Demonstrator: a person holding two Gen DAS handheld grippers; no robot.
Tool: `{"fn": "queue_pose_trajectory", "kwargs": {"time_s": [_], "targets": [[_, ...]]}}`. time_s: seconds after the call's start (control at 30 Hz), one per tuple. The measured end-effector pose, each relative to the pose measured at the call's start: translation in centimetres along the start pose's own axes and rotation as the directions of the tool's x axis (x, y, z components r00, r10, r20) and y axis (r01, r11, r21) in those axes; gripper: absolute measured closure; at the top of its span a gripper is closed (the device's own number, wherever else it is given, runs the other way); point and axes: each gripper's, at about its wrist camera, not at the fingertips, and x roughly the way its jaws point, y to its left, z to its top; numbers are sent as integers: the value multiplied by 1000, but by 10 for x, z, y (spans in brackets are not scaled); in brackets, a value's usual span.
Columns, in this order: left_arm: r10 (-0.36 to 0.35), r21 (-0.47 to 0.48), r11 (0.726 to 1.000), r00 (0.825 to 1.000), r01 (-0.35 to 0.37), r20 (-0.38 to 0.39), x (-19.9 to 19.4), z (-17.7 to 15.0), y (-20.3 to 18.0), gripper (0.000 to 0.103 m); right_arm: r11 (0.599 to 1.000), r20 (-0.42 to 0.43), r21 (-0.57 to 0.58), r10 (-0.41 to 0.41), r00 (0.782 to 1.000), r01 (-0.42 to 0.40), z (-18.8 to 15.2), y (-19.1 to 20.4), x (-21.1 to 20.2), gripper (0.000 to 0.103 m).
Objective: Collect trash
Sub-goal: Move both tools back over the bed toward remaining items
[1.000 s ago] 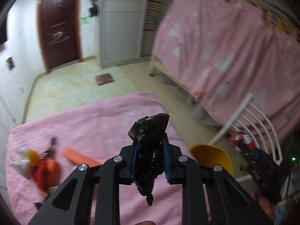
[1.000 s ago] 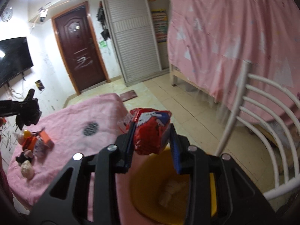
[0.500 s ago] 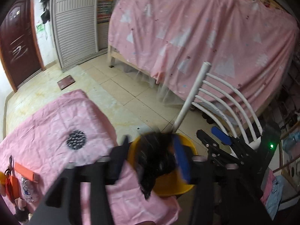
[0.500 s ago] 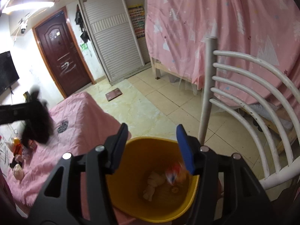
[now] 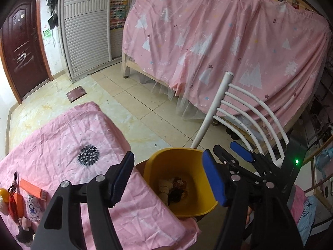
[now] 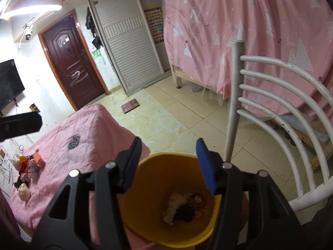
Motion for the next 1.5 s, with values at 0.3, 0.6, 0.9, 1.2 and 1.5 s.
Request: {"fn": "queue_pose_trajectory", "kwargs": {"time_s": [0.3, 0.6, 0.9, 1.2, 1.5], "targets": [[38, -76, 996, 998, -35, 41, -26, -7, 48, 42, 992, -30, -106, 62, 998, -65, -3, 60, 9, 41], [99, -183, 979, 993, -85, 69, -53, -21, 113, 37, 969, -81, -195, 138, 987, -151, -8, 126, 26, 39], [287, -286, 926, 951, -246, 113, -95, -39, 177, 36, 934, -132, -278, 194, 972, -224, -15, 183, 37, 39], [396, -329, 884, 906, -332, 150, -133, -53, 221, 36, 896, -169, -341, 238, 957, -283, -22, 233, 38, 35], [550, -390, 795, 824, -465, 138, -167, -75, 282, 36, 850, -216, -366, 317, 923, -378, -32, 280, 36, 26]]}}
